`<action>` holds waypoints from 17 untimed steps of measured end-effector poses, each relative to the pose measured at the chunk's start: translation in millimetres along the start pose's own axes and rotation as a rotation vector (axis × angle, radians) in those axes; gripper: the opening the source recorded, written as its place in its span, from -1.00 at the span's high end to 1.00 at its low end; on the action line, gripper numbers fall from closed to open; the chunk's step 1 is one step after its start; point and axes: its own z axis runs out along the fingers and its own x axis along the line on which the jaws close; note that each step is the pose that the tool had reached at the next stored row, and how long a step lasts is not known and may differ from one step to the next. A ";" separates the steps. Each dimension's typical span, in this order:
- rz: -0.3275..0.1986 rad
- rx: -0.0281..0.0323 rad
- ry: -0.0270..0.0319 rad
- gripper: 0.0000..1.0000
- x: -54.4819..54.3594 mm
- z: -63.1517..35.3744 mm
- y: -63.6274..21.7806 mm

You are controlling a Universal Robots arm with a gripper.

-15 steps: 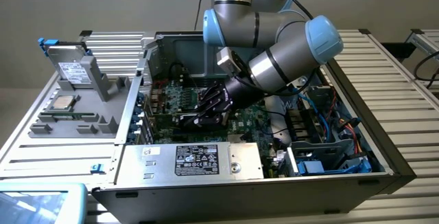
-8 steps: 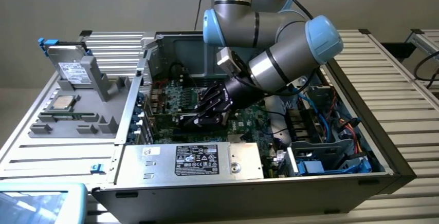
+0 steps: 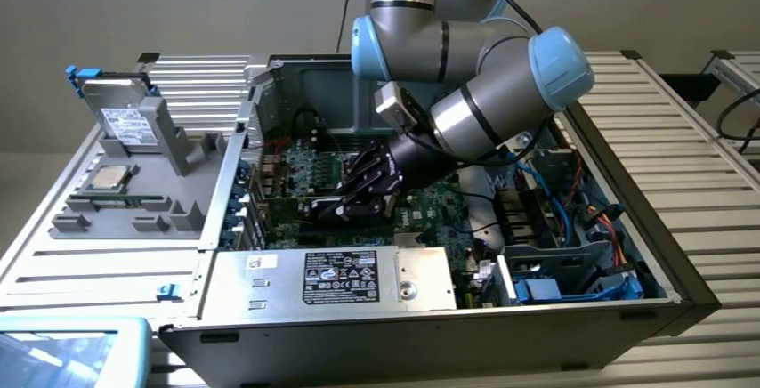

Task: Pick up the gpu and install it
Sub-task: 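Insert the gpu into the slot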

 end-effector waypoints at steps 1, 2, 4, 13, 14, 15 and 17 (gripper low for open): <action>0.000 0.0001 -0.0001 0.42 0.1 0.0 0.0; 0.000 0.0000 0.0001 0.41 0.2 -0.1 0.1; 0.000 0.0001 0.0001 0.41 0.3 -0.1 0.2; 0.000 0.0007 -0.0001 0.25 0.7 -1.8 1.4; 0.000 0.0007 -0.0002 0.25 0.8 -2.4 2.0; 0.000 0.0008 -0.0002 0.22 0.9 -2.9 2.6; 0.000 0.0018 -0.0005 -0.03 1.2 -3.7 3.3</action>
